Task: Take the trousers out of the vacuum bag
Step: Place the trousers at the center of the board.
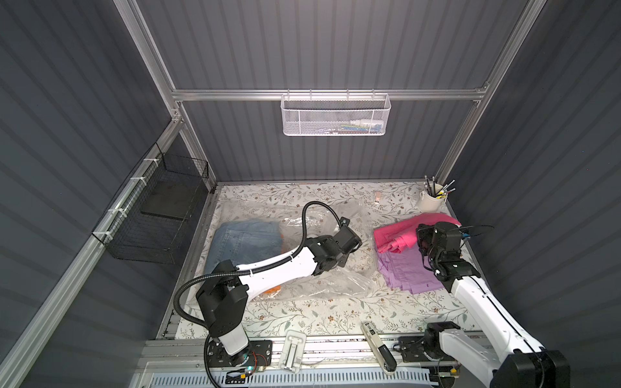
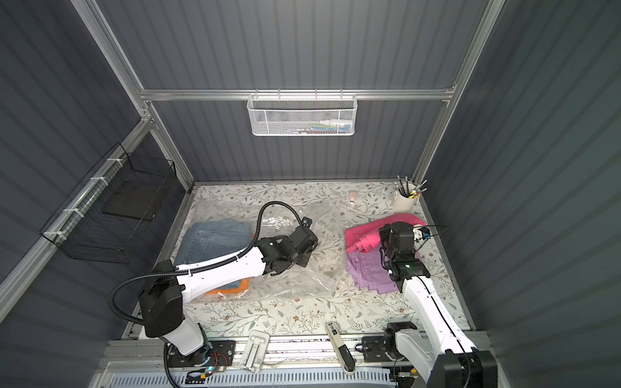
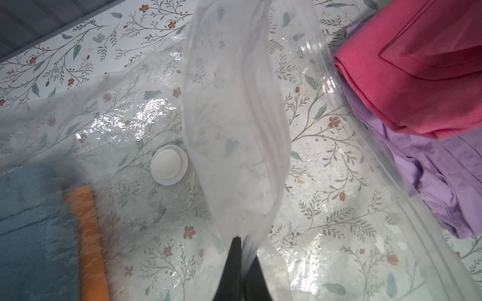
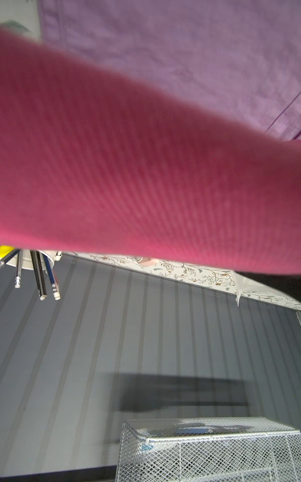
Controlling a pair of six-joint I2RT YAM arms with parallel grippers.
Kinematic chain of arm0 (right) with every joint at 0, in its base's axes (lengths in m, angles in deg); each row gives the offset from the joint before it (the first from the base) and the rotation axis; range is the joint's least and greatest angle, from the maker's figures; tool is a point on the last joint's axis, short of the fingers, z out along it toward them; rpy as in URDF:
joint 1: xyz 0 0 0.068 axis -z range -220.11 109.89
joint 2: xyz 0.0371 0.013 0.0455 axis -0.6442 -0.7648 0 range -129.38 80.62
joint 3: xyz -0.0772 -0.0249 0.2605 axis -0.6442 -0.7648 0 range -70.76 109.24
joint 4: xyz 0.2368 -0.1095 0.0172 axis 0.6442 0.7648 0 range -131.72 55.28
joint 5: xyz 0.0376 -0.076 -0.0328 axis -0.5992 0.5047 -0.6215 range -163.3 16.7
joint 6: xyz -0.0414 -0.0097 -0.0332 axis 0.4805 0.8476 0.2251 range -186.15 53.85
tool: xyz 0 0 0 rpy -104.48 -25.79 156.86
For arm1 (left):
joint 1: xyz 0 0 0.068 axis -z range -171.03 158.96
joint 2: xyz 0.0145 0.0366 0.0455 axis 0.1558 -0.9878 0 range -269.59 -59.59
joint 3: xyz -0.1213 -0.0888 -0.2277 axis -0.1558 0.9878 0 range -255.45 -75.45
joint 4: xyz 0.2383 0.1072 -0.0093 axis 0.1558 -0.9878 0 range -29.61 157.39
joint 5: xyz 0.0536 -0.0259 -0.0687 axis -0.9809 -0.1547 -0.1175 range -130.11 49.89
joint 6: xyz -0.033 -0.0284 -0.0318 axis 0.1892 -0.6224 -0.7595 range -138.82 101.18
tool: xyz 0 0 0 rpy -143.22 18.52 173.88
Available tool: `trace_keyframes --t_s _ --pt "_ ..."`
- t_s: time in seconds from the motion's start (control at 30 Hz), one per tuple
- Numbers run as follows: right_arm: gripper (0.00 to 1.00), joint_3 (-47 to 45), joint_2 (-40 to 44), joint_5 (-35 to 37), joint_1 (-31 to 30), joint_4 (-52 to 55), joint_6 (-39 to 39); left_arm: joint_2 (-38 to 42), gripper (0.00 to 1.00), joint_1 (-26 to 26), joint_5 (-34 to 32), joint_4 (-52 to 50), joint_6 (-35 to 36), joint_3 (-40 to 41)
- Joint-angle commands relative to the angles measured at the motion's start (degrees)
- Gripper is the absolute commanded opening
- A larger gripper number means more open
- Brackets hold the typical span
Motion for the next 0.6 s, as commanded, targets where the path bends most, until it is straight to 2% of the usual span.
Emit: trace_keyframes --t_s 0.0,0.57 --pt "0.03 -0.80 2.15 1.10 -0.14 -2.55 -1.36 1.66 0.00 -0.61 0.42 -1.09 -0.06 0.60" --pt "0.02 -6.90 7.69 1.85 0.63 3.96 -3.79 0.46 0.00 -0.59 1.27 -1.32 0.84 -0.78"
